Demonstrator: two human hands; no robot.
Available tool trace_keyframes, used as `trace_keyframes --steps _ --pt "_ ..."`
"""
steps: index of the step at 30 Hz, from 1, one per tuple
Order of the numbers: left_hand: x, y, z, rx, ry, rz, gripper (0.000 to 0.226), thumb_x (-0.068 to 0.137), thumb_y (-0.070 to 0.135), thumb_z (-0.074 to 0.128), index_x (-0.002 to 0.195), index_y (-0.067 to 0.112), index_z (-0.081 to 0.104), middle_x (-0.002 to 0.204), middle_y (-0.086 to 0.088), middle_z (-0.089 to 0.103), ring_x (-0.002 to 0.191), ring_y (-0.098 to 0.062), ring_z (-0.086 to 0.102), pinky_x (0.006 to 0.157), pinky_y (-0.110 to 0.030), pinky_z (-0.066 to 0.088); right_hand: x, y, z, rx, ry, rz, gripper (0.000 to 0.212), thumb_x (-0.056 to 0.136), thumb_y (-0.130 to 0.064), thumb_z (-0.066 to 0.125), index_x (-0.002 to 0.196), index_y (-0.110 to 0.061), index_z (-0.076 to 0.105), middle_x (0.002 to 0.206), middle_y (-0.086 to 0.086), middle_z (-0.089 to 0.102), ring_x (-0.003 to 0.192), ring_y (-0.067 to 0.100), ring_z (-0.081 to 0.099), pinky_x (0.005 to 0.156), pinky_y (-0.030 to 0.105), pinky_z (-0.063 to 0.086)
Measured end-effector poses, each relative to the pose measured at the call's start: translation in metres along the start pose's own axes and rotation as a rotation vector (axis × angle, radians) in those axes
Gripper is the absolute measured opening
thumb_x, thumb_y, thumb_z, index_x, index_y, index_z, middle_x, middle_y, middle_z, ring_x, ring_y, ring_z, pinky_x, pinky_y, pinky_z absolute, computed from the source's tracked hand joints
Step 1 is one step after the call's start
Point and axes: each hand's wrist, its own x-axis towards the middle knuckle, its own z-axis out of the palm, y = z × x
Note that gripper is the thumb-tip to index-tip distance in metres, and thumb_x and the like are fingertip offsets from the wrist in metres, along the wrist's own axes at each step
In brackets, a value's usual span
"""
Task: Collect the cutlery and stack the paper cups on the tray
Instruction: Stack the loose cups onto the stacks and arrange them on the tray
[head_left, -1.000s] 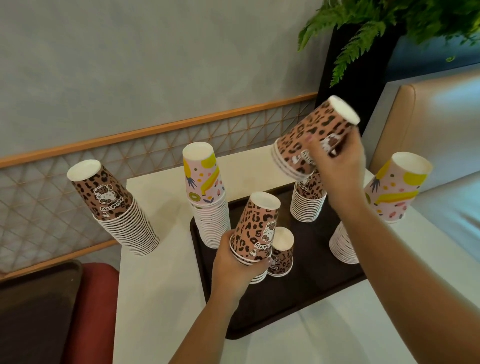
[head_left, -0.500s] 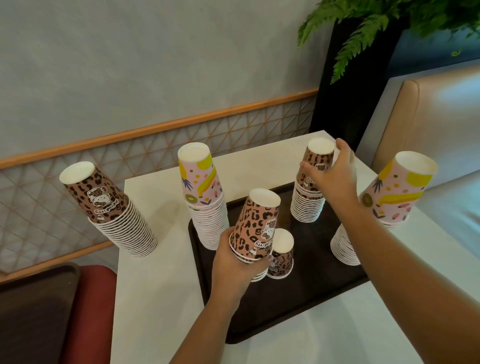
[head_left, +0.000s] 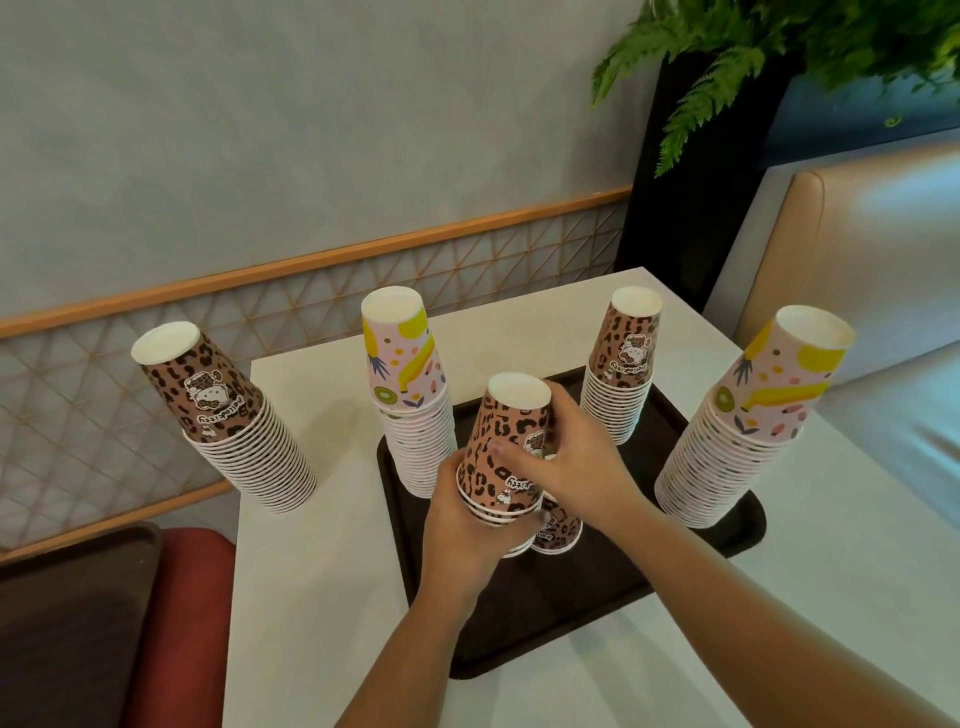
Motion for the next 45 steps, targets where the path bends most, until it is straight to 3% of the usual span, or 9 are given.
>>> trace_keyframes --steps 7,14,19,22,26,34,38,41,45 --pt "-0.001 -0.003 0.0 0.023 -0.007 0.008 0.086 0.054 0.009 0.088 0.124 0.031 0.045 0.119 0.009 0.06 0.112 -0.011 0.058 0.092 -0.034 0.053 0.005 -0.012 -0.012 0.051 0.105 -0.031 0.052 0.077 -0.03 0.072 0.122 -0.023 0.046 0.105 -0.015 0.062 0.099 -0.003 0.058 0.081 0.01 0.048" --pt "-0.002 -0.004 0.001 0.115 0.018 -0.018 0.077 0.058 0.015 0.087 0.122 0.027 0.045 0.115 0.008 0.058 0.11 -0.013 0.055 0.082 -0.02 0.05 0.027 -0.028 -0.051 0.163 0.33 -0.072 0.037 0.082 -0.024 0.065 0.115 -0.017 0.048 0.098 -0.015 0.061 0.093 -0.001 0.061 0.077 0.018 0.054" --pt "0.001 -0.003 0.003 0.152 0.028 -0.033 0.08 0.061 0.017 0.086 0.127 0.025 0.042 0.121 0.007 0.054 0.113 -0.012 0.051 0.091 -0.028 0.048 0.059 -0.028 -0.091 0.098 0.681 -0.161 0.051 0.084 -0.027 0.065 0.126 -0.008 0.043 0.113 -0.007 0.057 0.102 0.001 0.057 0.08 0.011 0.051" --pt "0.003 -0.002 0.005 0.154 0.026 -0.035 0.08 0.061 0.018 0.086 0.126 0.025 0.041 0.118 0.009 0.053 0.111 -0.01 0.05 0.088 -0.024 0.047 0.078 -0.017 -0.106 -0.017 0.76 -0.206 0.064 0.082 -0.035 0.066 0.131 -0.005 0.039 0.126 0.005 0.056 0.116 0.012 0.054 0.095 0.023 0.049" --pt "0.004 -0.001 0.005 0.156 0.014 -0.033 0.078 0.062 0.018 0.085 0.125 0.026 0.041 0.115 0.012 0.052 0.107 -0.007 0.049 0.081 -0.015 0.043 0.093 0.005 -0.109 -0.128 0.786 -0.168 0.066 0.081 -0.031 0.068 0.134 -0.006 0.037 0.13 0.009 0.053 0.119 0.012 0.049 0.09 0.007 0.039" --pt "0.006 0.001 0.002 0.159 0.033 -0.027 0.076 0.063 0.019 0.085 0.123 0.029 0.04 0.112 0.015 0.05 0.105 -0.006 0.048 0.073 -0.011 0.044 0.089 0.042 -0.091 -0.209 0.588 0.065 0.08 0.081 -0.028 0.069 0.144 -0.011 0.023 0.143 0.011 0.039 0.132 0.025 0.039 0.107 0.041 0.039" --pt "0.001 0.008 -0.001 0.142 0.041 0.011 0.075 0.062 0.019 0.085 0.123 0.029 0.042 0.114 0.013 0.053 0.107 -0.007 0.052 0.072 -0.01 0.047 0.057 0.022 -0.071 -0.213 0.62 -0.052 0.083 0.081 -0.038 0.067 0.145 -0.017 0.019 0.15 0.006 0.026 0.136 0.013 0.028 0.105 0.016 0.029" --pt "-0.001 0.02 -0.003 0.117 0.046 0.085 0.075 0.059 0.018 0.087 0.122 0.027 0.047 0.113 0.013 0.059 0.104 -0.005 0.057 0.071 -0.009 0.05 0.018 -0.005 -0.051 -0.039 0.295 -0.089 0.084 0.074 -0.05 0.062 0.144 -0.025 0.022 0.141 -0.01 0.038 0.125 -0.002 0.036 0.094 0.005 0.028" --pt "-0.002 0.046 -0.001 0.032 0.011 0.15 0.073 0.055 0.02 0.088 0.117 0.031 0.051 0.107 0.014 0.065 0.1 -0.003 0.063 0.083 -0.024 0.055 -0.013 -0.025 -0.031 0.064 -0.09 -0.062 0.082 0.069 -0.047 0.071 0.136 -0.037 0.025 0.13 -0.018 0.05 0.117 -0.001 0.05 0.098 0.025 0.047"
